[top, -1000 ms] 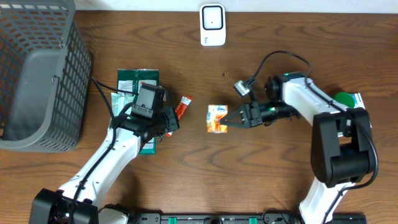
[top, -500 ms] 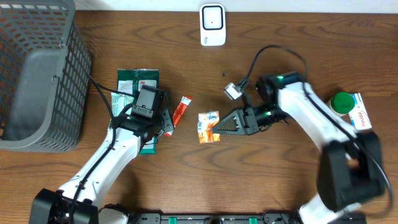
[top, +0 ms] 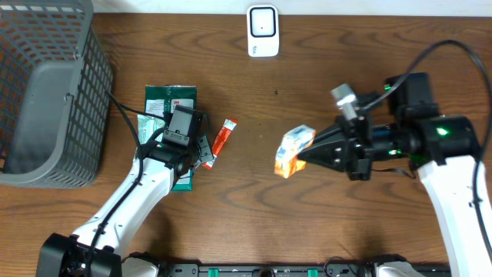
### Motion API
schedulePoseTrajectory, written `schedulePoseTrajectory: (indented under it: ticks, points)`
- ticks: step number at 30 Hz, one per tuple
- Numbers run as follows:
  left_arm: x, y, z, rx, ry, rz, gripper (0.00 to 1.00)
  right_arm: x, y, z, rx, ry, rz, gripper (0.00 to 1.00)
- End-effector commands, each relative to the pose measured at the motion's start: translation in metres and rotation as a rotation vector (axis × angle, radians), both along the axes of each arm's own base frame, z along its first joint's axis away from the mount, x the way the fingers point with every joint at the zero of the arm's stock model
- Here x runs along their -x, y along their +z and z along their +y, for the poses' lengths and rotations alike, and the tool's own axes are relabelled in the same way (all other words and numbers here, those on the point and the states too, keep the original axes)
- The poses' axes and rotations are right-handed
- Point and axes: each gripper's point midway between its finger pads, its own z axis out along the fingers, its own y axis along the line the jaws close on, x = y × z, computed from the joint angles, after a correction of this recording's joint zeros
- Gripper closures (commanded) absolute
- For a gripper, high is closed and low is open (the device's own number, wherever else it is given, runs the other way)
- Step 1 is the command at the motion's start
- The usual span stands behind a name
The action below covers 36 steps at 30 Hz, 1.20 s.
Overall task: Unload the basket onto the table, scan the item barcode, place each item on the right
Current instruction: 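Lift the Kleenex pack with the right gripper off the table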
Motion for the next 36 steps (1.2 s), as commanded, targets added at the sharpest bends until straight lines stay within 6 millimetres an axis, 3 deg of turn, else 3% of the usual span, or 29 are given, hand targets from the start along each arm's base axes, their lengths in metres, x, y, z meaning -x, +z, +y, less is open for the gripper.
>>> schedulePoseTrajectory:
  ticks: [1, 9, 20, 29, 36]
  points:
    - [0.0, 0.0, 0.004, -0.019, 0.002, -0.005, 0.87, -0.001, 0.017, -0.005, -0.016, -0.014, 0.081, 0.99]
    - [0.001, 0.0, 0.005, -0.021, 0.001, -0.001, 0.86, -0.019, 0.039, -0.002, -0.019, -0.013, 0.079, 0.99]
    - [0.001, 0.0, 0.009, -0.044, 0.012, -0.006, 0.85, -0.026, 0.05, -0.002, -0.018, -0.016, 0.104, 0.99]
    - [0.002, -0.001, 0.009, -0.045, 0.012, -0.002, 0.83, -0.034, 0.081, -0.001, -0.021, -0.018, 0.108, 0.99]
    - [-0.006, 0.004, 0.012, -0.054, 0.021, -0.038, 0.83, -0.034, 0.082, -0.001, -0.024, -0.018, 0.085, 0.99]
